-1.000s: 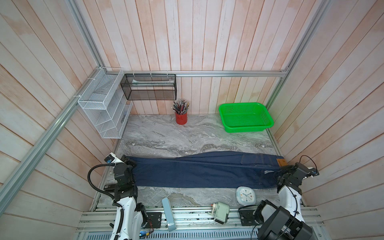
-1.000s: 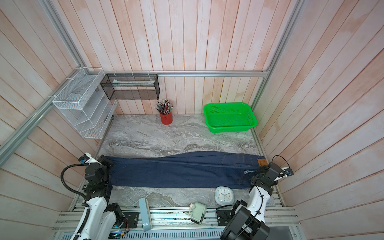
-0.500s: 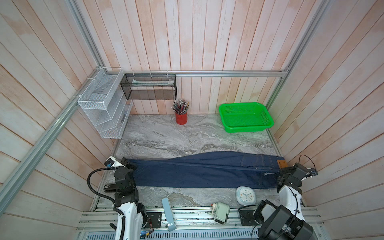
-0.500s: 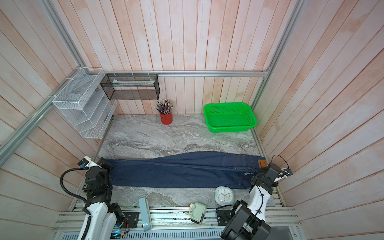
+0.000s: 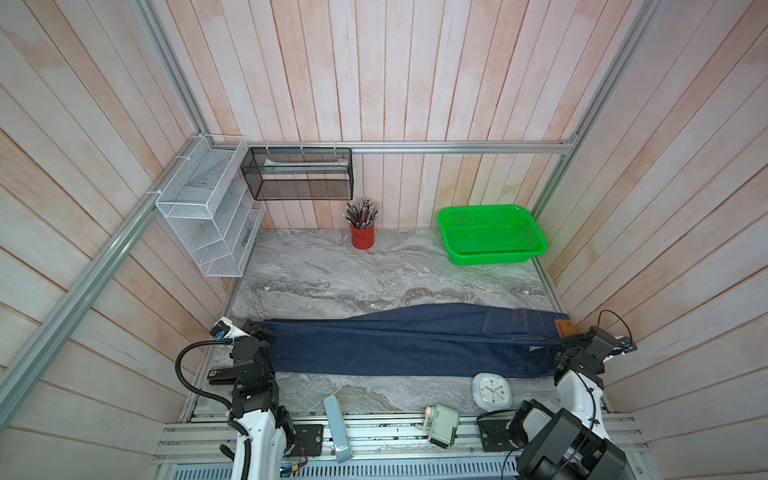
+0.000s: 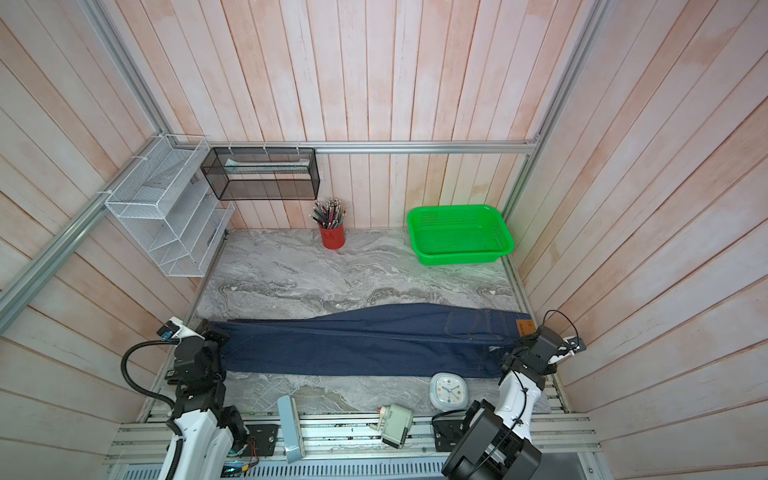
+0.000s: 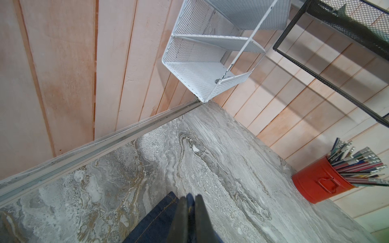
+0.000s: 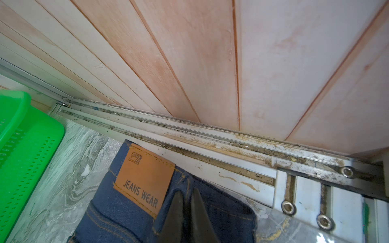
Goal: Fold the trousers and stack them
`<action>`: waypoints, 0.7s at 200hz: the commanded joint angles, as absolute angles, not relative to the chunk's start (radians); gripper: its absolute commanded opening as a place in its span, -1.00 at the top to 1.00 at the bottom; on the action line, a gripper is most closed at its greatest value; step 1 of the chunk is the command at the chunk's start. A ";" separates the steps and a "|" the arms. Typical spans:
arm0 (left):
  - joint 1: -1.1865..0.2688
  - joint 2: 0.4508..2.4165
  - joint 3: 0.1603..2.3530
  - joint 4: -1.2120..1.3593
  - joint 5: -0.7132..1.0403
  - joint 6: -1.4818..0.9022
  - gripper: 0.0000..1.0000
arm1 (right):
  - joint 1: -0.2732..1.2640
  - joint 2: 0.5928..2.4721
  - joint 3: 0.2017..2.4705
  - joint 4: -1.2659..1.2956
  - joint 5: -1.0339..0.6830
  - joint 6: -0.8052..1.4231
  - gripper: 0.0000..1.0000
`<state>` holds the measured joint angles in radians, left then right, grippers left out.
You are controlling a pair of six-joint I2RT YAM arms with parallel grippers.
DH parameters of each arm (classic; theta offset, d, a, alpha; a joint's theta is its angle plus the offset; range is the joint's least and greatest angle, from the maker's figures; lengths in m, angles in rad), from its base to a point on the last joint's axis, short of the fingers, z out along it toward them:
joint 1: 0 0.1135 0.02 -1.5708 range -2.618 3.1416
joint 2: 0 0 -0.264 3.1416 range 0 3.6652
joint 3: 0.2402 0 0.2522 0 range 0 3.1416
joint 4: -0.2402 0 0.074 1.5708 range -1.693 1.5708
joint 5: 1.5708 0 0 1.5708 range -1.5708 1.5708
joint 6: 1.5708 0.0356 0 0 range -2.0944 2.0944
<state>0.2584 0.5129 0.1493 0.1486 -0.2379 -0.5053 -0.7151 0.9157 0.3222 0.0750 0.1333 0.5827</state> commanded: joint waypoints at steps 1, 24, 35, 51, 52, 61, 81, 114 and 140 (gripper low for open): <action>0.259 0.505 0.155 0.130 -0.304 -0.515 1.00 | -0.727 0.918 0.309 0.101 0.181 0.580 0.80; 0.257 0.499 0.159 0.119 -0.312 -0.512 0.98 | -0.727 0.921 0.311 0.091 0.187 0.577 0.78; 0.255 0.494 0.157 0.115 -0.314 -0.514 0.91 | -0.726 0.919 0.311 0.084 0.189 0.575 0.74; 0.253 0.494 0.158 0.111 -0.313 -0.513 0.84 | -0.726 0.914 0.309 0.077 0.191 0.572 0.66; 0.253 0.494 0.159 0.112 -0.313 -0.513 0.83 | -0.726 0.914 0.310 0.077 0.191 0.572 0.66; 0.251 0.494 0.160 0.108 -0.314 -0.512 0.79 | -0.727 0.913 0.309 0.070 0.193 0.570 0.58; 0.252 0.493 0.165 0.096 -0.320 -0.509 0.74 | -0.726 0.908 0.310 0.058 0.199 0.563 0.49; 0.252 0.488 0.186 0.073 -0.328 -0.501 0.42 | -0.727 0.901 0.322 0.045 0.201 0.555 0.33; 0.251 0.475 0.231 0.031 -0.338 -0.465 0.06 | -0.714 0.905 0.384 0.001 0.166 0.561 0.23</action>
